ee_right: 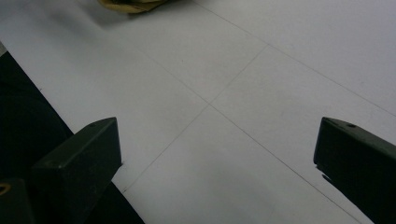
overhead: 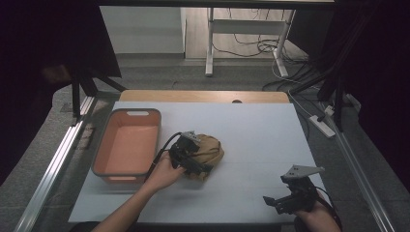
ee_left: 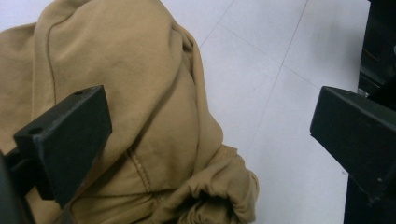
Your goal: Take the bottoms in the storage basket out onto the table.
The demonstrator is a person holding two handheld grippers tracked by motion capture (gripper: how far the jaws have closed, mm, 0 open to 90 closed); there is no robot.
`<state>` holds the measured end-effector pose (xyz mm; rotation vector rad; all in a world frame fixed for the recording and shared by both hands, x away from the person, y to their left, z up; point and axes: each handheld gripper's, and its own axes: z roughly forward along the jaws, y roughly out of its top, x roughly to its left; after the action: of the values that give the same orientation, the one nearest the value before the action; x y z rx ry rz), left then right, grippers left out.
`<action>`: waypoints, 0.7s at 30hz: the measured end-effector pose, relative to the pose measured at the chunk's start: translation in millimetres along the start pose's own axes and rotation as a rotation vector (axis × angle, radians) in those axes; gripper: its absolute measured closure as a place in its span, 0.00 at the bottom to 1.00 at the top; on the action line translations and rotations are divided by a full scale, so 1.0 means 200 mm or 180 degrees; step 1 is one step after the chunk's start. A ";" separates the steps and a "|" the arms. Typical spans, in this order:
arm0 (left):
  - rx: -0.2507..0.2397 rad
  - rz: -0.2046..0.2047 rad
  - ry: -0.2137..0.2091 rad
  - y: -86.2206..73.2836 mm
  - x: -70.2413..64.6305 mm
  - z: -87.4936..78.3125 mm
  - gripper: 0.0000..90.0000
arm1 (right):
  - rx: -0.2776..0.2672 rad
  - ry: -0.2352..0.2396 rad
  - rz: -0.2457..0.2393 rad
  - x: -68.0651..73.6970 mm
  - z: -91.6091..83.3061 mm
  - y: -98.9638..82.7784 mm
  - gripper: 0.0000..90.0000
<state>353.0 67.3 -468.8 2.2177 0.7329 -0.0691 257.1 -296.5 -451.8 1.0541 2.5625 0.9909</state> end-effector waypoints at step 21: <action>-0.0005 0.0023 -0.0100 -0.06 -0.05 -0.05 0.00 | 0.0005 -0.0010 -0.0010 0.00 0.00 0.00 0.01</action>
<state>336.4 74.6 -466.8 2.2127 0.7075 -0.0994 257.0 -295.8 -452.0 1.0509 2.5621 0.9860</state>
